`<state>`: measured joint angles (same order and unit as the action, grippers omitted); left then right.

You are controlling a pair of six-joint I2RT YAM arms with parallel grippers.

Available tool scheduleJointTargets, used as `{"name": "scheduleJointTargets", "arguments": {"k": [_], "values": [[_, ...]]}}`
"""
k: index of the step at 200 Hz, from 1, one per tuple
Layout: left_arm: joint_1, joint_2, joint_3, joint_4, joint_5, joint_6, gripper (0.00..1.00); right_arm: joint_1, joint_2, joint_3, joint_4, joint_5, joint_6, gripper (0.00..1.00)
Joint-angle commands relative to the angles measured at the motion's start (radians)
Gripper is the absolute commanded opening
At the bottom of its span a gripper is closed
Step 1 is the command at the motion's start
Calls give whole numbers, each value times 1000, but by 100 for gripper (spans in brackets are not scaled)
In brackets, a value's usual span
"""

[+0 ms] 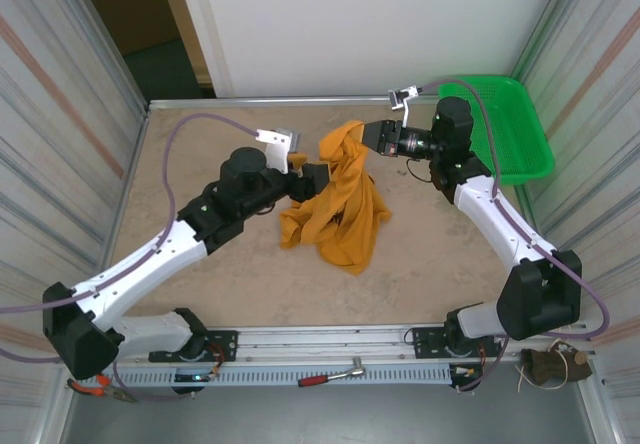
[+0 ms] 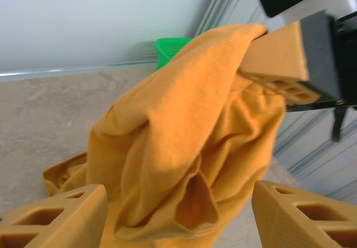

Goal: Fold the inside-out t-shirt

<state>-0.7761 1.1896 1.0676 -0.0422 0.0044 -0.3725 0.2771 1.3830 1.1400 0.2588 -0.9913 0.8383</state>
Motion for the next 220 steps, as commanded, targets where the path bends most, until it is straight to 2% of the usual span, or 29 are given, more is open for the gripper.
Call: {"name": "scheduleJointTargets", "arguments": {"k": [1,32,44,49,56,68,74,98,125,128,129,143,149,160,176,195,220], "values": [[-2,20,2,1,-17,96,69,0,-18,-3,11,5,4,0],[-2,55,6,26,19,102,69,0,-13,-2,13,7,4,0],[-3,66,5,36,38,97,64,0,-12,-2,13,8,4,0],[-2,70,6,39,45,95,59,0,-11,-3,13,8,4,0],[-3,75,5,43,55,92,46,-1,-12,-3,13,11,4,0],[-2,79,7,47,69,92,13,-6,-10,-6,13,14,4,0],[-2,80,12,45,73,92,0,-7,-8,-7,13,17,4,0],[2,66,66,34,120,105,0,-20,6,-21,13,31,1,0],[66,57,184,45,332,45,0,-54,74,-41,-1,72,0,0],[77,56,193,54,358,32,0,-60,86,-42,-3,76,2,5],[81,56,196,58,368,28,0,-62,90,-43,-3,77,3,10],[135,61,233,128,496,-51,0,-88,136,-55,4,89,24,48],[162,67,246,162,545,-89,0,-98,146,-65,14,89,35,56],[208,82,265,209,617,-150,0,-113,139,-91,37,95,60,61],[269,115,276,292,726,-230,0,-119,90,-128,41,109,63,65],[316,153,257,410,823,-311,0,-116,16,-138,-7,120,48,64],[333,186,247,467,882,-350,0,-92,-84,-90,-139,156,-36,61]]}}
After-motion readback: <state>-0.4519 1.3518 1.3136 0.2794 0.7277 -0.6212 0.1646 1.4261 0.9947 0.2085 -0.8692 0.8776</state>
